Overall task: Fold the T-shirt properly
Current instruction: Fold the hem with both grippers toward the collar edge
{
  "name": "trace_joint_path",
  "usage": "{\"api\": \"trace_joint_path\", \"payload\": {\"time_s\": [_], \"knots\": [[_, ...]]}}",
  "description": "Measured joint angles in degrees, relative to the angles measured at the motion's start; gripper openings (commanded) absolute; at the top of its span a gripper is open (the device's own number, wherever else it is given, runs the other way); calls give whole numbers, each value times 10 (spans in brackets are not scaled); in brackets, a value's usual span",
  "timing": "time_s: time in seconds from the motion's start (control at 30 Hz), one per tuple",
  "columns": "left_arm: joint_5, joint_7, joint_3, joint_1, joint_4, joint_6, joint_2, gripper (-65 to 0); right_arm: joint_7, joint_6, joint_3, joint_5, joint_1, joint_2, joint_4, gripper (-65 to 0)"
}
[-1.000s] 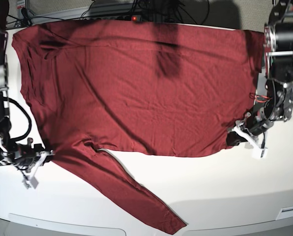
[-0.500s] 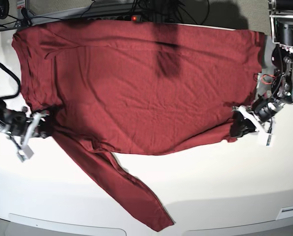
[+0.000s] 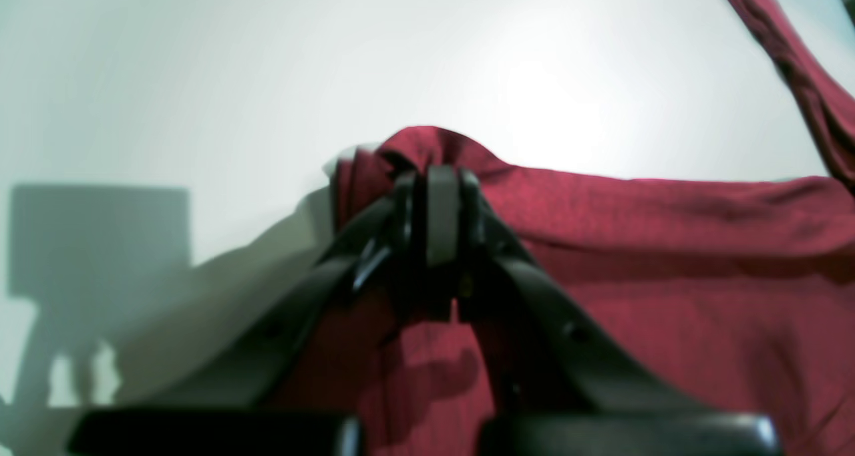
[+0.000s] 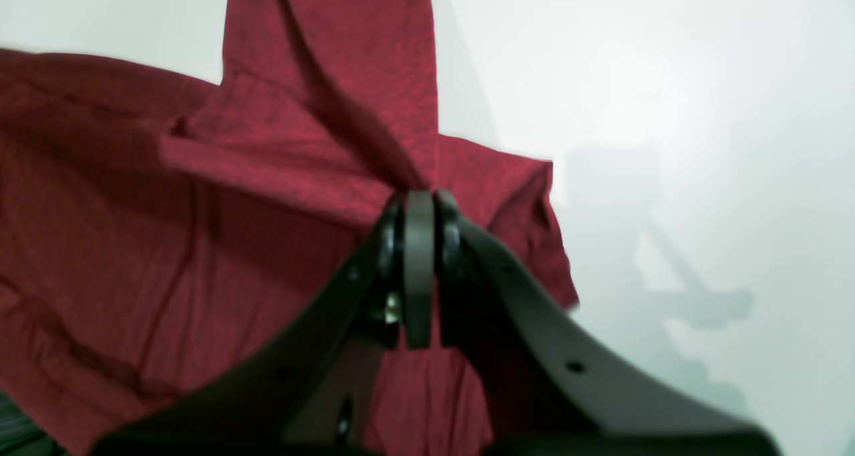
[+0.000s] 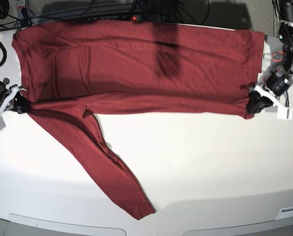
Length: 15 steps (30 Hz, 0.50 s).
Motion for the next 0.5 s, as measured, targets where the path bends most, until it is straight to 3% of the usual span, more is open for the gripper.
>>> {"api": "trace_joint_path", "payload": {"time_s": [0.13, 0.3, 0.5], "knots": [[-1, 12, 0, 38, 66, 0, 0, -650, -7, 0, 48, -1, -58, -11, 19, -650], [0, 12, 0, 80, 128, -1, 0, -650, -10, 3, 113, -6, -109, -54, 25, -650], [5, 24, 0, 98, 138, -2, 0, -650, -9, 5, 187, -92, -132, -100, 26, -650]]}}
